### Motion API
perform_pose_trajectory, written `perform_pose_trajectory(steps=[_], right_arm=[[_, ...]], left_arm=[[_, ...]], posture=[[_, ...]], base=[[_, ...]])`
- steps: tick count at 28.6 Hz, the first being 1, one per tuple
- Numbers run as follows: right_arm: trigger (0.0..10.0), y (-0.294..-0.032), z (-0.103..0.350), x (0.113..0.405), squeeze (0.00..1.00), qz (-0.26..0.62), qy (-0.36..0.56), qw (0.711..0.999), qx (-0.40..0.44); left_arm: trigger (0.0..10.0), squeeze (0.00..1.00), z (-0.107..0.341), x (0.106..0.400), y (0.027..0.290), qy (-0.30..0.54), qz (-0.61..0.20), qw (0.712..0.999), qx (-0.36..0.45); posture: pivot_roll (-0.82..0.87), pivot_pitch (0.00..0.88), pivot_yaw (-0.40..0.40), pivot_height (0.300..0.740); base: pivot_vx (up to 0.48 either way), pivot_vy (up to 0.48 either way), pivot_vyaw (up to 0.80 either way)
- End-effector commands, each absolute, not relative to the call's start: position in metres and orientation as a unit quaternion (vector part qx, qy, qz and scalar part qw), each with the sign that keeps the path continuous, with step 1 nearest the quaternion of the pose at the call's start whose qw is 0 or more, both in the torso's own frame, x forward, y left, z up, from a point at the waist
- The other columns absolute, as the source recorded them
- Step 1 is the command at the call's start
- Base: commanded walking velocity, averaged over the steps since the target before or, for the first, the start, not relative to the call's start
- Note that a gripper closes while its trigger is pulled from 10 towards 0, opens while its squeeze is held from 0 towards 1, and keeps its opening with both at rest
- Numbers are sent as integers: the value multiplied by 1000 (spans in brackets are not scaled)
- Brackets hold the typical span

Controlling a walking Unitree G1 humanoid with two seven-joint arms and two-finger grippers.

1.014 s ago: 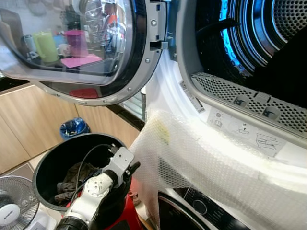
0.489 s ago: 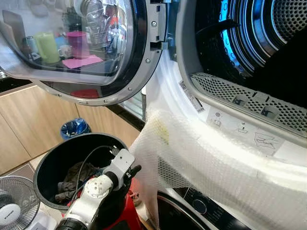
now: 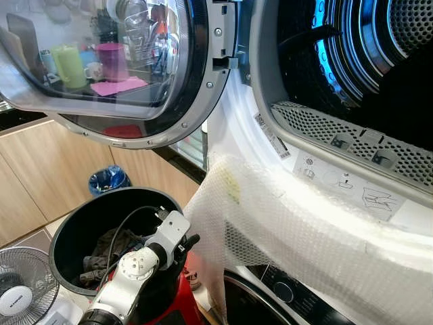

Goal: Clothes washing

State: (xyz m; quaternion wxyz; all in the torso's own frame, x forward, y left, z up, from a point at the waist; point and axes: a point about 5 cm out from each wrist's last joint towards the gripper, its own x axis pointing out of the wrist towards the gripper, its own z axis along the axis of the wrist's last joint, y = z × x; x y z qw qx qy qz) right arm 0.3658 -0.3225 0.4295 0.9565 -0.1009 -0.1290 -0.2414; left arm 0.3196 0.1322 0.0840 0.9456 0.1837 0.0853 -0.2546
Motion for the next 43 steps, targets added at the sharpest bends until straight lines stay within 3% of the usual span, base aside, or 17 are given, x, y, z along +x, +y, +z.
perform_pose_trajectory(steps=[1, 4, 7, 8, 9, 10, 11, 16, 19, 22, 29, 36, 43], right_arm=[[10000, -334, 439, 355, 1000, -285, -148, 937, -136], [10000, -351, 433, 346, 1000, -361, -152, 904, -168], [10000, -352, 431, 345, 1000, -367, -152, 902, -167], [10000, -352, 416, 351, 914, -349, -144, 924, -65], [10000, -349, 407, 357, 271, -327, -135, 935, 3], [10000, -344, 400, 361, 71, -305, -128, 942, 53], [10000, -336, 395, 367, 0, -280, -122, 947, 98], [10000, -315, 389, 376, 0, -255, -99, 951, 142], [10000, -297, 396, 374, 0, -233, -115, 960, 106], [10000, -290, 419, 354, 0, -243, -166, 956, 10], [10000, -264, 428, 314, 0, -195, -180, 964, -18], [10000, -253, 413, 299, 0, -171, -144, 974, -41], [10000, -263, 377, 311, 0, -188, -61, 976, -96]], left_arm=[[10000, 0, 83, 318, 133, 93, -260, 943, 185], [10000, 0, 82, 317, 132, 99, -266, 941, 186], [10000, 0, 82, 317, 132, 100, -266, 941, 186], [10000, 0, 81, 316, 132, 106, -268, 939, 187], [10000, 0, 80, 316, 133, 109, -269, 938, 188], [10000, 0, 80, 316, 133, 110, -270, 938, 189], [10000, 0, 80, 316, 133, 113, -270, 938, 188], [10000, 0, 78, 315, 134, 120, -269, 937, 188], [10000, 0, 78, 314, 134, 122, -269, 937, 187], [10000, 0, 78, 314, 133, 121, -271, 937, 186], [10000, 0, 79, 314, 133, 123, -271, 936, 185], [10000, 0, 78, 314, 131, 128, -275, 935, 183], [10000, 0, 78, 314, 128, 133, -284, 932, 184]], posture=[[145, 0, -7, 740], [146, 0, -6, 740], [146, 0, -6, 740], [149, 0, -6, 740], [149, 0, -6, 740], [149, 0, -6, 740], [151, 0, -6, 740], [152, 0, -7, 740], [144, 0, -5, 740], [142, 0, -6, 740], [135, 0, -9, 740], [116, 3, -5, 740], [129, 0, -15, 740]], base=[[0, 0, 0], [0, 0, 0], [0, 0, 0], [0, 0, 0], [0, 0, 0], [0, 0, 0], [0, 0, 0], [0, 0, 0], [0, 0, 0], [0, 0, 0], [0, 0, 0], [0, 0, 0], [0, 0, 0]])
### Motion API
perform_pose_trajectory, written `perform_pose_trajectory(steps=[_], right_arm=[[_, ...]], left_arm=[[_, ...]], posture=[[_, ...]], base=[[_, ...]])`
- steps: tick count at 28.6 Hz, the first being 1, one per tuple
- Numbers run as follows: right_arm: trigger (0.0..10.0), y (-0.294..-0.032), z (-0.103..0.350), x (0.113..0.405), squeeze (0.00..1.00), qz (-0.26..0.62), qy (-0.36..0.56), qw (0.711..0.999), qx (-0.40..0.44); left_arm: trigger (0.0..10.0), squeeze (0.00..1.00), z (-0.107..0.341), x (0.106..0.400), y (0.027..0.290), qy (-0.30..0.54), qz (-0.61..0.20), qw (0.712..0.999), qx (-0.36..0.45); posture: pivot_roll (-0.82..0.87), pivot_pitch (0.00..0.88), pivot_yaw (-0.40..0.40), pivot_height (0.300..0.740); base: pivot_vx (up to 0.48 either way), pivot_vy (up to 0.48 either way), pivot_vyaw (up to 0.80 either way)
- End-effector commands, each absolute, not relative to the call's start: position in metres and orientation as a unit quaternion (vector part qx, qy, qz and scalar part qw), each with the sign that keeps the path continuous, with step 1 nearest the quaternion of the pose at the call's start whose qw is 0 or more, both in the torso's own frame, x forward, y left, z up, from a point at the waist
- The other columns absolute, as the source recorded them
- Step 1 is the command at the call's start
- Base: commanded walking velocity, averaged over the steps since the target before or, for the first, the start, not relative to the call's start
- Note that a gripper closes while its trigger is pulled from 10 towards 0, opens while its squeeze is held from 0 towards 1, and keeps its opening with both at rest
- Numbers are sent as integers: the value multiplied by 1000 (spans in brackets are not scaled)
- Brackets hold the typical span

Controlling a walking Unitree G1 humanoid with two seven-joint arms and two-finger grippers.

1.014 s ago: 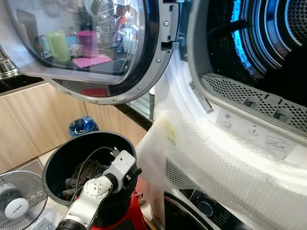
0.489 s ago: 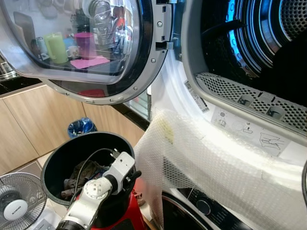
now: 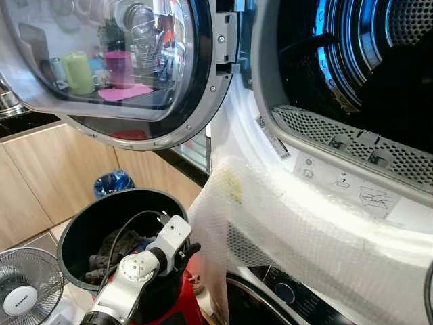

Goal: Clothes washing

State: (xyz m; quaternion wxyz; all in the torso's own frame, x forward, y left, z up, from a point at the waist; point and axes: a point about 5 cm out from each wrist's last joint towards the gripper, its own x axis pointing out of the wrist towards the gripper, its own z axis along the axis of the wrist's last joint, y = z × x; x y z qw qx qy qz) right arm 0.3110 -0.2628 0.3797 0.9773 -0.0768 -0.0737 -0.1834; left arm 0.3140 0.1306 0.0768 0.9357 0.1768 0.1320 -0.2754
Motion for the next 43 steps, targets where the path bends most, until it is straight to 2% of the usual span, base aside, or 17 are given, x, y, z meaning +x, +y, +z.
perform_pose_trajectory(steps=[1, 8, 10, 13, 17, 26, 32, 34, 35, 40, 43], right_arm=[[10000, -263, 373, 312, 0, -192, -54, 974, -104], [10000, -265, 347, 316, 0, -223, -24, 973, -54], [10000, -257, 344, 314, 0, -204, -27, 979, -2], [10000, -237, 342, 303, 0, -159, -14, 987, 6], [10000, -226, 335, 297, 0, -143, 5, 990, 17], [10000, -237, 308, 276, 0, -206, 40, 976, 51], [10000, -255, 308, 250, 0, -226, 52, 972, 28], [10000, -253, 314, 243, 0, -194, 41, 980, 4], [10000, -246, 319, 240, 0, -149, 25, 989, -2], [10000, -235, 325, 232, 0, -88, 3, 995, -46], [10000, -231, 326, 220, 0, -44, 0, 994, -100]], left_arm=[[10000, 0, 78, 314, 128, 134, -284, 931, 185], [10000, 0, 78, 314, 129, 141, -281, 931, 188], [10000, 0, 79, 314, 130, 144, -277, 931, 188], [10000, 0, 78, 314, 131, 150, -276, 930, 189], [10000, 0, 77, 314, 131, 153, -276, 930, 190], [10000, 0, 78, 315, 129, 155, -279, 929, 188], [10000, 0, 79, 315, 130, 157, -278, 929, 189], [10000, 0, 79, 315, 131, 159, -279, 928, 190], [10000, 0, 79, 316, 131, 159, -279, 928, 190], [10000, 0, 81, 317, 131, 160, -281, 927, 191], [10000, 0, 82, 318, 131, 161, -284, 925, 193]], posture=[[132, 0, -16, 740], [128, 2, -15, 740], [130, 4, -14, 740], [124, 8, -15, 740], [124, 8, -15, 740], [112, 10, -17, 740], [116, 12, -20, 740], [113, 12, -18, 740], [112, 10, -18, 740], [111, 9, -14, 740], [114, 7, -14, 740]], base=[[0, 0, 0], [0, 0, 0], [0, 0, 0], [0, 0, 0], [0, 0, 0], [0, 0, 0], [0, 0, 0], [0, 0, 0], [0, 0, 0], [0, 0, 0], [0, 0, 0]])
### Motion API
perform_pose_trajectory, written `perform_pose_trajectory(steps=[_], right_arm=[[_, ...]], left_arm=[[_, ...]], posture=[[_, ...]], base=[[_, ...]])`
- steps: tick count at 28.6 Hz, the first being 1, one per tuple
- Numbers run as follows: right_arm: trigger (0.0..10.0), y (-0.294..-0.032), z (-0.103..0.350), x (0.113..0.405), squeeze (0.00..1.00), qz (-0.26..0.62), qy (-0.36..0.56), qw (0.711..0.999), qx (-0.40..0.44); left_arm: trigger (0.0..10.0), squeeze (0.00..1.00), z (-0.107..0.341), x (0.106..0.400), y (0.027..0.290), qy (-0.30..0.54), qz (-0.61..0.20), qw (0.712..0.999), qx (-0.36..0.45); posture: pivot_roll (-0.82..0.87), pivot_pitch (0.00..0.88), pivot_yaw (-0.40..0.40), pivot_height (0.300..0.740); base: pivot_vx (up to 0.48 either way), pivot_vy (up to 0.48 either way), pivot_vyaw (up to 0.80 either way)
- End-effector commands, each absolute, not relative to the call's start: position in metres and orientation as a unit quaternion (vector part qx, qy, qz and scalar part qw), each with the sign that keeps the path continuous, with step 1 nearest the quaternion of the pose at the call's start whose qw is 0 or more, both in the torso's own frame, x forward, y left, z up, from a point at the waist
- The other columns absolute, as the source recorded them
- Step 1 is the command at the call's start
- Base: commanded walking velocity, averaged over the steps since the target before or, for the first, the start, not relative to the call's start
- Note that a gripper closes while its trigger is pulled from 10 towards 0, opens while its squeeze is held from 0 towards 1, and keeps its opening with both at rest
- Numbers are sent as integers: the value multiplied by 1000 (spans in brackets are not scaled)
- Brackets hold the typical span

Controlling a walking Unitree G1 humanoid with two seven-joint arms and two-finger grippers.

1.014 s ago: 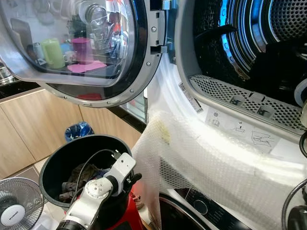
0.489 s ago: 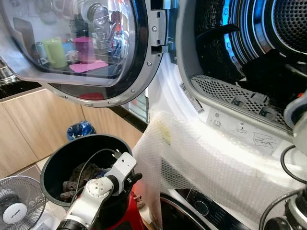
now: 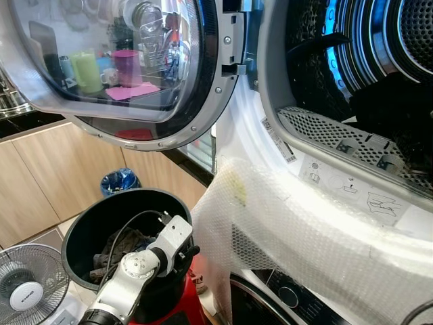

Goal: Clothes washing

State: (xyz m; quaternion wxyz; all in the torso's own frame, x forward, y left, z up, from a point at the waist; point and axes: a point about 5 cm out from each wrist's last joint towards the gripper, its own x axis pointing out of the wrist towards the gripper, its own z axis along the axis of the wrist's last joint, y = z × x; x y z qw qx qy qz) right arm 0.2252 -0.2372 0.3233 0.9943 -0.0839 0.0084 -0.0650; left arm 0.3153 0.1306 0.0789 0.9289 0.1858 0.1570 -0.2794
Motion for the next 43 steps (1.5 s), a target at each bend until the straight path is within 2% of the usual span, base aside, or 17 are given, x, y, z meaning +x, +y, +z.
perform_pose_trajectory(steps=[1, 5, 9, 21, 24, 27, 28, 29, 30, 31, 32, 34, 36, 37, 40, 43], right_arm=[[10000, -229, 327, 217, 0, -27, -5, 994, -105], [10000, -213, 326, 205, 0, 74, -39, 989, -120], [10000, -198, 298, 201, 0, 153, 19, 977, -148], [10000, -187, 289, 195, 0, 212, 9, 959, -189], [10000, -189, 306, 211, 0, 180, -41, 972, -147], [10000, -185, 321, 229, 0, 179, -69, 973, -125], [10000, -181, 330, 244, 0, 188, -85, 970, -126], [10000, -181, 330, 244, 0, 188, -85, 970, -126], [10000, -180, 335, 252, 0, 192, -95, 968, -127], [10000, -178, 350, 275, 0, 192, -112, 969, -107], [10000, -177, 353, 281, 0, 191, -116, 969, -102], [10000, -182, 367, 304, 0, 147, -117, 980, -59], [10000, -207, 393, 344, 0, -12, -118, 992, 47], [10000, -225, 405, 356, 0, -103, -126, 984, 73], [10000, -240, 419, 362, 0, -161, -146, 967, 134], [10000, -247, 418, 369, 0, -191, -127, 960, 158]], left_arm=[[10000, 0, 82, 318, 132, 161, -283, 926, 193], [10000, 0, 83, 319, 131, 160, -286, 925, 193], [10000, 0, 84, 319, 130, 159, -287, 925, 193], [10000, 0, 89, 320, 131, 152, -284, 928, 186], [10000, 0, 92, 322, 130, 146, -281, 931, 181], [10000, 0, 94, 323, 127, 143, -281, 933, 174], [10000, 0, 94, 323, 125, 141, -284, 932, 174], [10000, 0, 94, 323, 125, 141, -284, 932, 174], [10000, 0, 94, 323, 124, 140, -284, 933, 173], [10000, 0, 95, 324, 123, 137, -282, 934, 171], [10000, 0, 96, 324, 122, 136, -281, 935, 170], [10000, 0, 97, 325, 122, 135, -280, 935, 170], [10000, 0, 98, 327, 123, 132, -271, 939, 167], [10000, 0, 99, 328, 123, 131, -269, 940, 166], [10000, 0, 100, 329, 121, 128, -269, 940, 166], [10000, 0, 100, 329, 120, 128, -270, 940, 165]], posture=[[114, 7, -14, 740], [112, 7, -13, 740], [110, 2, -12, 740], [127, 6, -18, 740], [116, 3, -18, 740], [112, 1, -17, 740], [117, 0, -21, 740], [117, 0, -21, 740], [121, 0, -22, 740], [125, 0, -25, 740], [125, 0, -25, 740], [129, 0, -26, 740], [118, 0, -16, 740], [118, 0, -16, 740], [120, 0, -19, 740], [121, 0, -22, 740]], base=[[0, 0, 0], [0, 0, 0], [0, 0, 0], [0, 0, 0], [0, 0, 0], [0, 0, 0], [0, 0, 0], [0, 0, 0], [0, 0, 0], [0, 0, 0], [0, 0, 0], [0, 0, 0], [0, 0, 0], [0, 0, 0], [0, 0, 0], [0, 0, 0]])
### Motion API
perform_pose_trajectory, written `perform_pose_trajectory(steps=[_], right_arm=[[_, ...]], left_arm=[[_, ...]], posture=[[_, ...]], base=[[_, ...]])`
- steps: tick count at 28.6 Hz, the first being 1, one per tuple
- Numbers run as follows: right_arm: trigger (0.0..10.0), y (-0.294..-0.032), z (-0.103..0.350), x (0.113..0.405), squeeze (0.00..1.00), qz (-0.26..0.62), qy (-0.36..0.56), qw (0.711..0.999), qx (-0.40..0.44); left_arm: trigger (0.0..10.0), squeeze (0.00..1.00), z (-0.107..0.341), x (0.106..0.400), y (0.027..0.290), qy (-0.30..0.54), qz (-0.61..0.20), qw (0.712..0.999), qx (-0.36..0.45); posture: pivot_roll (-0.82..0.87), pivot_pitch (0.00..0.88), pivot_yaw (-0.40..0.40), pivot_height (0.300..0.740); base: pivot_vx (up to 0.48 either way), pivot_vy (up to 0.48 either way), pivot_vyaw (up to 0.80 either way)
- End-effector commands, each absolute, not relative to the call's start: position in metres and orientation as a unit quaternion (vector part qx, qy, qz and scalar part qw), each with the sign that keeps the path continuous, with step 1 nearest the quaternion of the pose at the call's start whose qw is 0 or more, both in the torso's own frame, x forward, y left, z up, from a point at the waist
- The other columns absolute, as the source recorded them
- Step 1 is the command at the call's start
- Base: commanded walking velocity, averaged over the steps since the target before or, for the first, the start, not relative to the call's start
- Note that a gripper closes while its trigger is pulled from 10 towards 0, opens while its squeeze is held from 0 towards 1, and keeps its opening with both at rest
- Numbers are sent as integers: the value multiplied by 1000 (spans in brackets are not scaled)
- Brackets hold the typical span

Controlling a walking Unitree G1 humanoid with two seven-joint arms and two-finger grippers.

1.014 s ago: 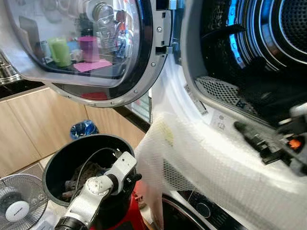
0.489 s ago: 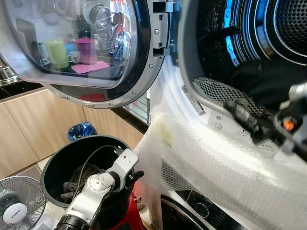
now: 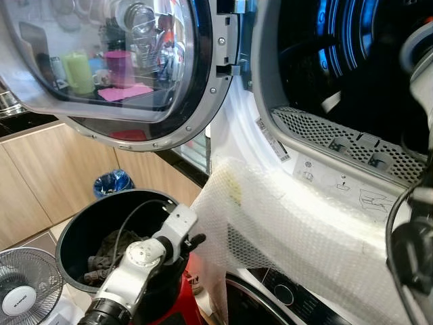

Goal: Clothes washing

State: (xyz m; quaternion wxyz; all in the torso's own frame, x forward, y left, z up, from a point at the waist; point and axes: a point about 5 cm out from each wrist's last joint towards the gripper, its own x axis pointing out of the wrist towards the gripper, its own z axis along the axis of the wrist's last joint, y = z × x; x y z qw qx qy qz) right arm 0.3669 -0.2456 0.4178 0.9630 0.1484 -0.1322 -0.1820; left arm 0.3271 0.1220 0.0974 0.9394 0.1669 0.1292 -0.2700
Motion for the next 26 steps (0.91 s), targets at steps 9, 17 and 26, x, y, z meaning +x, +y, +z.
perform_pose_trajectory(steps=[9, 17, 26], right_arm=[[10000, -232, 368, 379, 0, -227, 2, 957, 179], [10000, -236, 361, 315, 0, -236, 41, 963, 126], [10000, -247, 328, 274, 0, -267, 77, 953, 122]], left_arm=[[10000, 0, 93, 322, 118, 146, -284, 933, 166], [10000, 0, 89, 319, 115, 162, -298, 926, 167], [10000, 0, 87, 318, 116, 176, -304, 921, 170]], posture=[[121, 0, -24, 740], [103, 0, -19, 740], [94, 0, -21, 740]], base=[[0, 0, 0], [0, 0, 0], [0, 0, 0]])
